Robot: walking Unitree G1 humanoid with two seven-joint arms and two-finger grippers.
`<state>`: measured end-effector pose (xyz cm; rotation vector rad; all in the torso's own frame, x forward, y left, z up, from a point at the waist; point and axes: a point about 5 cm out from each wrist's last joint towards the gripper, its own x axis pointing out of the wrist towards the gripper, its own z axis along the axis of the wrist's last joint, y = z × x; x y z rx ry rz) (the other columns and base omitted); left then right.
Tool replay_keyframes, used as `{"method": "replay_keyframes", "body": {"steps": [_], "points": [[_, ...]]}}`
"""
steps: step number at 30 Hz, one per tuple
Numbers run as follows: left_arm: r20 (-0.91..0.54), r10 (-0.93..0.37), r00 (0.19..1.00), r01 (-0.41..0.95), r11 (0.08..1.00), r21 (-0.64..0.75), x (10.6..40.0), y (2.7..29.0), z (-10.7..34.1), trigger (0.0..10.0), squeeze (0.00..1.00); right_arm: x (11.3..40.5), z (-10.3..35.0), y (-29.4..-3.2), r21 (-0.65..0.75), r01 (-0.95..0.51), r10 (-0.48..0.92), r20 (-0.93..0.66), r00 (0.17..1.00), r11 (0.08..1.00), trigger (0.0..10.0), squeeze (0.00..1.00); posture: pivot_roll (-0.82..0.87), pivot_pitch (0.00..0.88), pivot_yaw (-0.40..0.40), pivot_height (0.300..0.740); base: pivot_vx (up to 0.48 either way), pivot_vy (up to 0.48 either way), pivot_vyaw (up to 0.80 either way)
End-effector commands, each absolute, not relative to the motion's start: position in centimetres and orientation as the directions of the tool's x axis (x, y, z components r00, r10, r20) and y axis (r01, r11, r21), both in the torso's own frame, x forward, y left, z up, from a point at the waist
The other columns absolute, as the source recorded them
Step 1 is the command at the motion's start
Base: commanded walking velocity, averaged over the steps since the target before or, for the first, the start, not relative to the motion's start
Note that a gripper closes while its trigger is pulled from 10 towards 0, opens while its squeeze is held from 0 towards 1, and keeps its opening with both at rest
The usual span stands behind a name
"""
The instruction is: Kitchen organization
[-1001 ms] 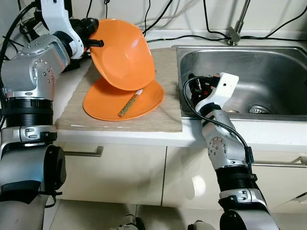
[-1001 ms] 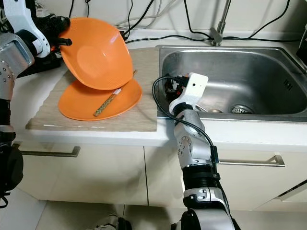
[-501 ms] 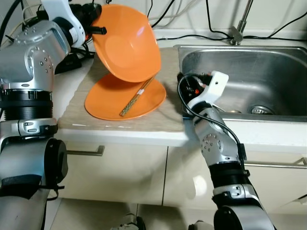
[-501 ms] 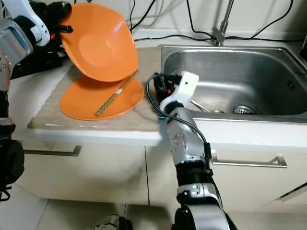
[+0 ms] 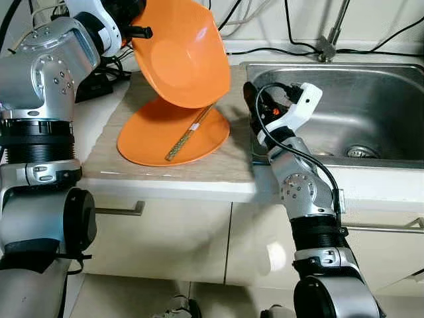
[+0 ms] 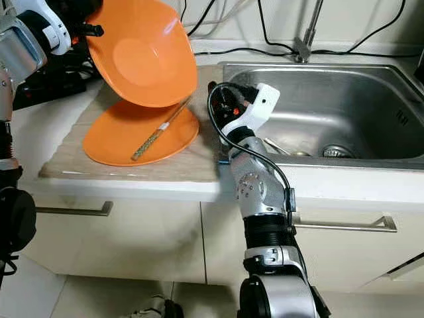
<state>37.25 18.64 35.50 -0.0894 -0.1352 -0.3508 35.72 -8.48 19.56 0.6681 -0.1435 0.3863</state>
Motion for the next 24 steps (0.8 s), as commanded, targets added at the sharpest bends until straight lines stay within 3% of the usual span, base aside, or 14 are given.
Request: {"method": "replay_keyframes", "body": {"steps": [1, 14, 15, 24], "points": [[0.235, -0.362, 0.902, 0.381, 0.924, -0.040, 36.3, 18.1, 38.1, 0.0, 0.00, 35.9, 20.9, -7.2, 0.598, -0.438, 0.328, 0.290, 0.899, 0.671, 10.0, 0.00, -0.04, 0.000, 0.095, 0.707, 0.000, 0.000, 0.00], [0.244, -0.399, 0.884, 0.423, 0.904, -0.057, 35.9, 17.2, 38.5, 0.0, 0.00, 36.1, 21.4, -5.9, 0.564, -0.481, 0.370, 0.307, 0.877, 0.671, 10.0, 0.00, -0.03, 0.000, 0.096, 0.707, 0.000, 0.000, 0.00], [0.243, -0.399, 0.884, 0.424, 0.904, -0.057, 35.9, 17.2, 38.5, 0.0, 0.00, 36.1, 21.4, -5.9, 0.553, -0.480, 0.371, 0.305, 0.877, 0.681, 10.0, 1.00, -0.03, 0.000, 0.095, 0.707, 0.000, 0.000, 0.00], [0.239, -0.402, 0.884, 0.427, 0.902, -0.060, 35.9, 17.0, 38.4, 0.0, 0.00, 36.0, 21.2, -5.5, 0.490, -0.492, 0.386, 0.308, 0.870, 0.719, 10.0, 1.00, -0.04, 0.000, 0.095, 0.707, 0.000, 0.000, 0.00]]}}
